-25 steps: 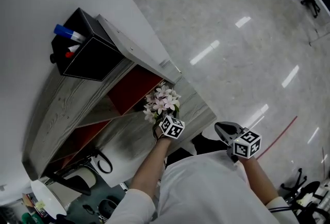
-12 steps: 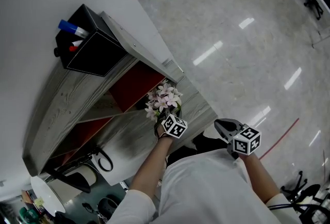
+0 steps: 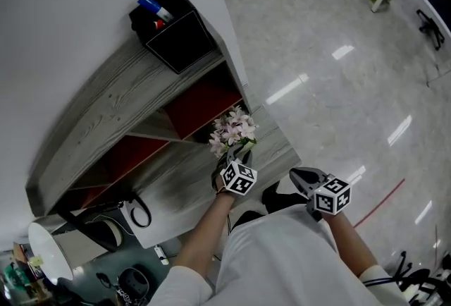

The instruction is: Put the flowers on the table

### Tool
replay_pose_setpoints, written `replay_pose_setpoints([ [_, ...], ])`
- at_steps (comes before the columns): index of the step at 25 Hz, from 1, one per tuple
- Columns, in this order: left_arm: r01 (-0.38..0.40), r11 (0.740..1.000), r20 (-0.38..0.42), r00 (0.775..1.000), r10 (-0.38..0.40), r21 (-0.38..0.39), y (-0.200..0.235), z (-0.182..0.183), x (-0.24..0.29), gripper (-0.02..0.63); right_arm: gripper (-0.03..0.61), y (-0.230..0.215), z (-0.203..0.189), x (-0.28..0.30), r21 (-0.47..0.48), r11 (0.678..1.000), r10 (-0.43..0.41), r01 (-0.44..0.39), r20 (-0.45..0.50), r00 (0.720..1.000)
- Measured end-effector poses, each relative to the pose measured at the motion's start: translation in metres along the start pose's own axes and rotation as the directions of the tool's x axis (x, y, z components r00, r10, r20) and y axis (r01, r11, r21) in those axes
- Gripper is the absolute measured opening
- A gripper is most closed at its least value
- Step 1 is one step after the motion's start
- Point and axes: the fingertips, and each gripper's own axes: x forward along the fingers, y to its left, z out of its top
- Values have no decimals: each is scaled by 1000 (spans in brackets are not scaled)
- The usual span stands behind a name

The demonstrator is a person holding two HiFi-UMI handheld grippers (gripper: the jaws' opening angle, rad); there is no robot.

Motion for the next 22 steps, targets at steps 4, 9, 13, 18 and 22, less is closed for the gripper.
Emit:
replay_pose_setpoints([
  [4,-19,999,51,998,20,-26,-6,-8,-43,118,20,25,-11,3,-21,1000,20,-20,-3,1000],
  [9,-88,992,129,987,99,-86,-10,-26,-104,32,20,63,-29,4,-60,997,48,-47,7,999],
  [13,-122,984,176,974,143,-126,-23,-41,-148,12,20,90,-46,-9,-81,996,50,-48,33,998],
  [18,-94,971,257,954,151,-220,-52,-59,-211,11,20,122,-73,-34,-105,994,46,-40,53,998],
  [22,18,940,336,936,104,-340,-83,-82,-257,11,20,144,-100,-56,-122,992,29,-21,56,998],
])
